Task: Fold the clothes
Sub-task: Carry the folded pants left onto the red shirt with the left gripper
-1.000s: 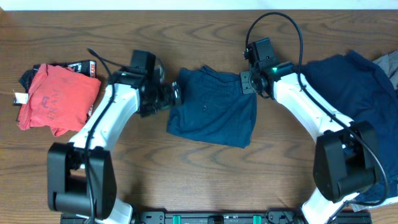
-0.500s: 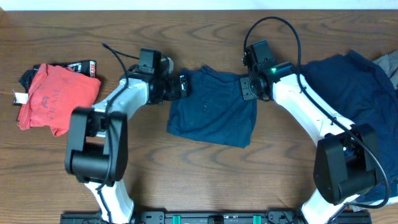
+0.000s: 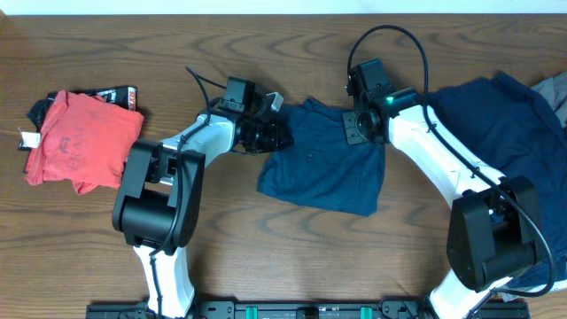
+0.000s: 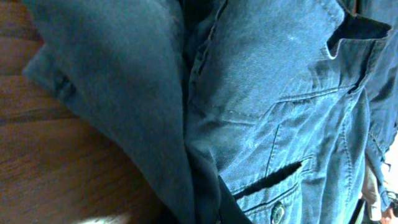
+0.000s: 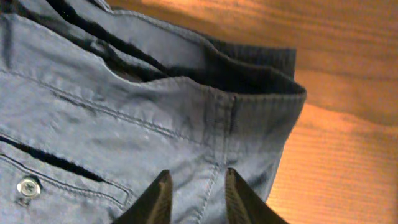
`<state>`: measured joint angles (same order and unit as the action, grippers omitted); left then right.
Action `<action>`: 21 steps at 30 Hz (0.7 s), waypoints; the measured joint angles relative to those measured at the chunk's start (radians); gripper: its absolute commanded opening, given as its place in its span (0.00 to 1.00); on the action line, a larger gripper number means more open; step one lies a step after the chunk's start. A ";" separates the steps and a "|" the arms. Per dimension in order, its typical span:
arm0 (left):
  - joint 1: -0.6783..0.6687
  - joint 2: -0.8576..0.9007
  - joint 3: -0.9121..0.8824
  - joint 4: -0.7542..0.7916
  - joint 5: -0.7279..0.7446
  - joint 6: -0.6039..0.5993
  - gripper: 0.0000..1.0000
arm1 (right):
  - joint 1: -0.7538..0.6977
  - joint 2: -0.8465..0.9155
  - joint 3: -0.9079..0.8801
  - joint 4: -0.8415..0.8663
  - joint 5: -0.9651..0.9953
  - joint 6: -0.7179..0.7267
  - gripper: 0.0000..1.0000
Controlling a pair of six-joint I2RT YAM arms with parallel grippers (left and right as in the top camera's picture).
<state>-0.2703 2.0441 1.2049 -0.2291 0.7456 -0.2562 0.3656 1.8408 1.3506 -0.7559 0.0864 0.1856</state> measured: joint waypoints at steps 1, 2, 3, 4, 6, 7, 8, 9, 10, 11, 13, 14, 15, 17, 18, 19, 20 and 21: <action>0.007 -0.005 0.000 -0.008 -0.005 -0.001 0.06 | 0.000 0.000 0.000 -0.008 0.000 0.000 0.23; 0.016 -0.011 0.000 -0.023 -0.015 0.000 0.06 | -0.001 0.000 0.000 -0.013 0.000 0.000 0.22; 0.031 -0.026 0.000 -0.042 -0.035 -0.001 0.06 | -0.003 0.000 0.000 -0.019 0.000 0.000 0.22; 0.048 -0.042 0.000 -0.061 -0.057 -0.001 0.06 | -0.004 0.000 0.000 -0.024 0.000 0.000 0.22; 0.102 -0.104 0.000 -0.102 -0.118 -0.001 0.06 | -0.014 0.000 0.000 -0.038 -0.001 0.000 0.22; 0.130 -0.135 0.001 -0.116 -0.142 0.000 0.06 | -0.020 0.000 0.000 -0.042 0.000 0.000 0.22; 0.169 -0.178 0.002 -0.134 -0.171 0.000 0.06 | -0.027 0.000 0.000 -0.044 0.000 0.000 0.22; 0.220 -0.234 0.007 -0.153 -0.204 0.000 0.06 | -0.034 -0.002 0.000 -0.048 0.000 0.000 0.22; 0.252 -0.267 0.012 -0.166 -0.224 0.000 0.06 | -0.038 -0.003 0.000 -0.050 0.000 0.000 0.22; 0.299 -0.312 0.022 -0.177 -0.249 0.000 0.06 | -0.042 -0.006 0.000 -0.051 0.000 0.000 0.22; 0.399 -0.404 0.042 -0.178 -0.300 -0.001 0.06 | -0.050 -0.012 0.000 -0.051 0.000 0.000 0.21; 0.438 -0.438 0.049 -0.173 -0.320 0.000 0.07 | -0.051 -0.016 0.000 -0.051 0.000 0.000 0.22; 0.491 -0.481 0.055 -0.167 -0.348 0.000 0.08 | -0.051 -0.017 0.000 -0.052 0.000 0.000 0.21; 0.581 -0.543 0.061 -0.163 -0.398 0.001 0.11 | -0.051 -0.018 0.000 -0.059 0.000 0.000 0.21; 0.628 -0.569 0.062 -0.164 -0.425 0.002 0.13 | -0.051 -0.018 0.000 -0.064 0.000 0.000 0.21; 0.662 -0.584 0.062 -0.166 -0.445 0.002 0.15 | -0.051 -0.018 0.000 -0.067 0.000 0.000 0.21; 0.709 -0.597 0.062 -0.171 -0.464 0.005 0.17 | -0.051 -0.018 0.000 -0.071 0.000 0.000 0.21; 0.740 -0.602 0.062 -0.180 -0.475 0.003 0.22 | -0.051 -0.018 0.000 -0.071 0.000 0.000 0.21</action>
<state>0.4702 1.4422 1.2671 -0.4088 0.2703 -0.2527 0.3141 1.8229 1.3510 -0.8272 0.0864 0.1856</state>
